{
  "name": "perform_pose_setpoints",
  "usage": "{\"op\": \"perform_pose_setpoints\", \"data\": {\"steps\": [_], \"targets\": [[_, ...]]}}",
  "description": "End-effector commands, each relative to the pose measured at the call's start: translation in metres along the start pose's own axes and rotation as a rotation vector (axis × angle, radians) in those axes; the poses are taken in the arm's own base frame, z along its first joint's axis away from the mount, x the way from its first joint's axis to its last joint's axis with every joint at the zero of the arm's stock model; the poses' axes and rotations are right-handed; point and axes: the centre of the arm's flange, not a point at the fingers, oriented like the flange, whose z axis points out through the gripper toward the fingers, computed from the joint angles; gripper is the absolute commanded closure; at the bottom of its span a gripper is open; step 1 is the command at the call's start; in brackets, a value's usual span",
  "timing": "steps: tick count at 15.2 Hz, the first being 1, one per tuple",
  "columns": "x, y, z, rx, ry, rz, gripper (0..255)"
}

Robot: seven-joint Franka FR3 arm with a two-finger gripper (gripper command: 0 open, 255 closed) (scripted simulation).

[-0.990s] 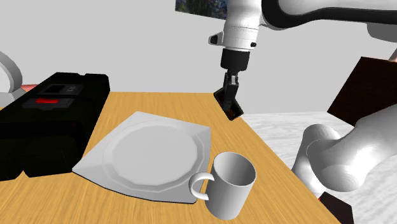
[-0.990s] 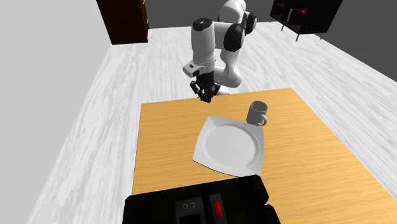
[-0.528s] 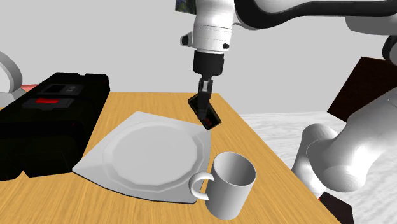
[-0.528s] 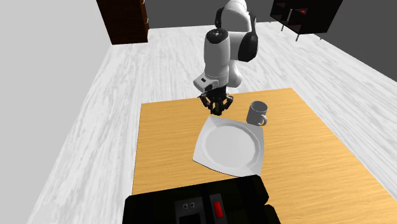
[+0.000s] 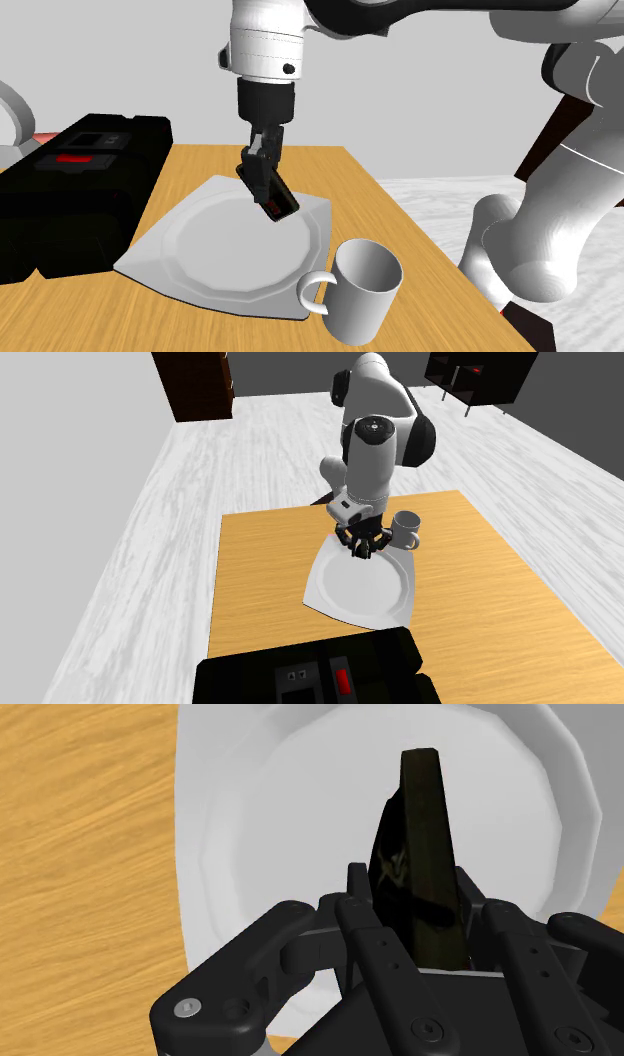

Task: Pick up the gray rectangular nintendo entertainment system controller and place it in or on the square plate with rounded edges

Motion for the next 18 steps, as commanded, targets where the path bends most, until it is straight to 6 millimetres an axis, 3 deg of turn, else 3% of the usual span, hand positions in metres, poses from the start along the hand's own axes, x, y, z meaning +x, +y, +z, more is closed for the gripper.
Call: {"op": "perform_pose_setpoints", "data": {"steps": [1,11,18], "targets": [[0.015,-0.006,0.006,0.001,0.001,0.002,255],[0.017,-0.003,0.058,0.001,0.001,0.002,255],[0.017,-0.003,0.061,0.001,0.001,0.002,255]]}}
